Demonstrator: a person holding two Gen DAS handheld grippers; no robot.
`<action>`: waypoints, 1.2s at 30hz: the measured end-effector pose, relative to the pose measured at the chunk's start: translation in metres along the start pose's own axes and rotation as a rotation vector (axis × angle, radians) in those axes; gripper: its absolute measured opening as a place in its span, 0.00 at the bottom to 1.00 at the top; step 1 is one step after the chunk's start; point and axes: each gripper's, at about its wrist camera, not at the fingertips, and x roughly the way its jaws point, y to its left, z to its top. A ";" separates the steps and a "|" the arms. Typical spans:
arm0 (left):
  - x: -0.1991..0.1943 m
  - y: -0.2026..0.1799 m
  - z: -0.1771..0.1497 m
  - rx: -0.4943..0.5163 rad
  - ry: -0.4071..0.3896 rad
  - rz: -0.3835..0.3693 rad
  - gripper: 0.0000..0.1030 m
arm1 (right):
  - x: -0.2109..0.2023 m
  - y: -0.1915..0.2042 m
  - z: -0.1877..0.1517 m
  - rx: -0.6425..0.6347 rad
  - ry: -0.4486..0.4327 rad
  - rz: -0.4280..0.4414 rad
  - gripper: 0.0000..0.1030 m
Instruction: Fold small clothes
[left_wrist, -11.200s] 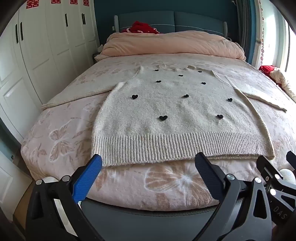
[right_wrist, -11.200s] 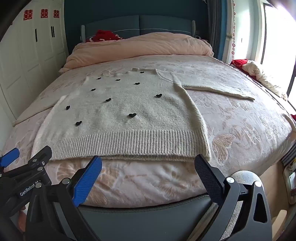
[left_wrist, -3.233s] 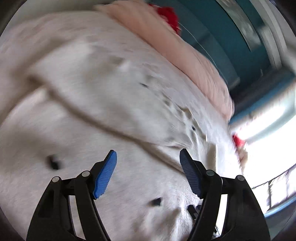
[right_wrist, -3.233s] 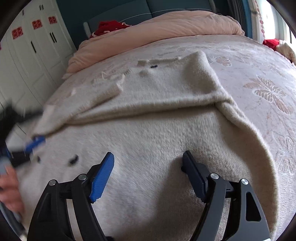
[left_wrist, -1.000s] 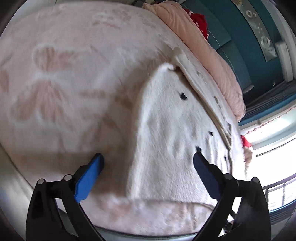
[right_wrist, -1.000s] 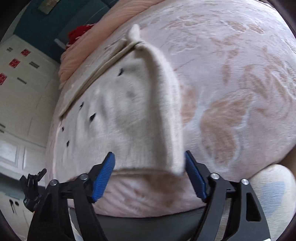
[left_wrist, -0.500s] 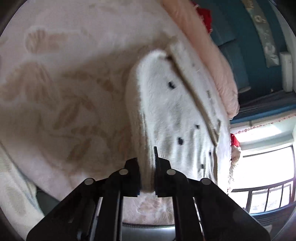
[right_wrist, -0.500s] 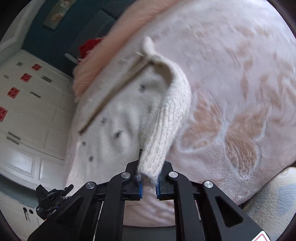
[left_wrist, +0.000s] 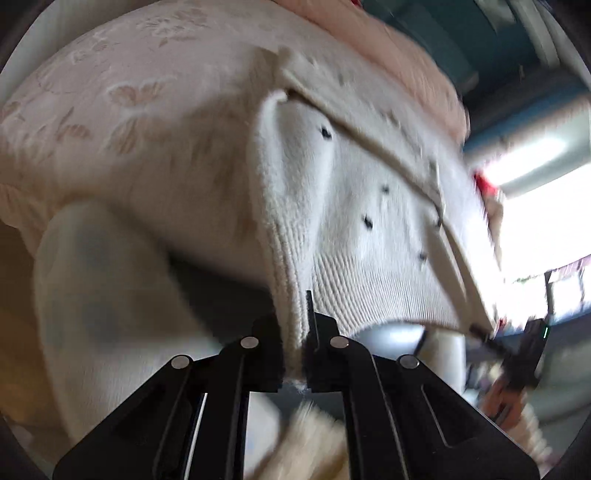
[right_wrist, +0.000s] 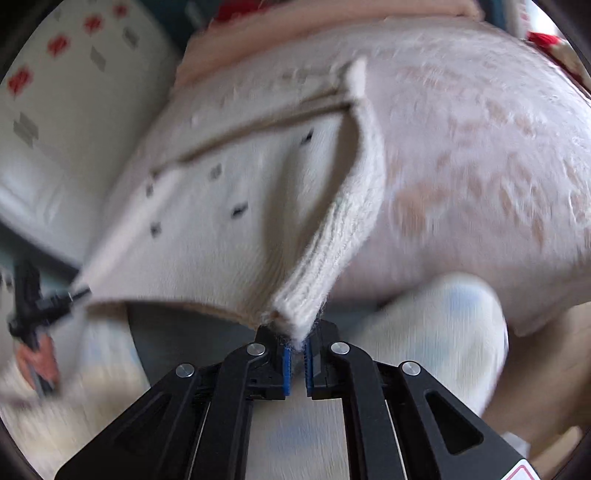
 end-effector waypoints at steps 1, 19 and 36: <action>-0.004 -0.001 -0.010 0.012 0.013 0.002 0.06 | -0.001 0.005 -0.013 -0.024 0.038 0.007 0.05; 0.009 -0.088 0.204 0.128 -0.343 0.048 0.06 | 0.005 -0.002 0.215 0.237 -0.399 0.150 0.05; 0.126 -0.028 0.260 0.058 -0.331 0.164 0.88 | 0.093 -0.026 0.245 0.249 -0.372 -0.091 0.74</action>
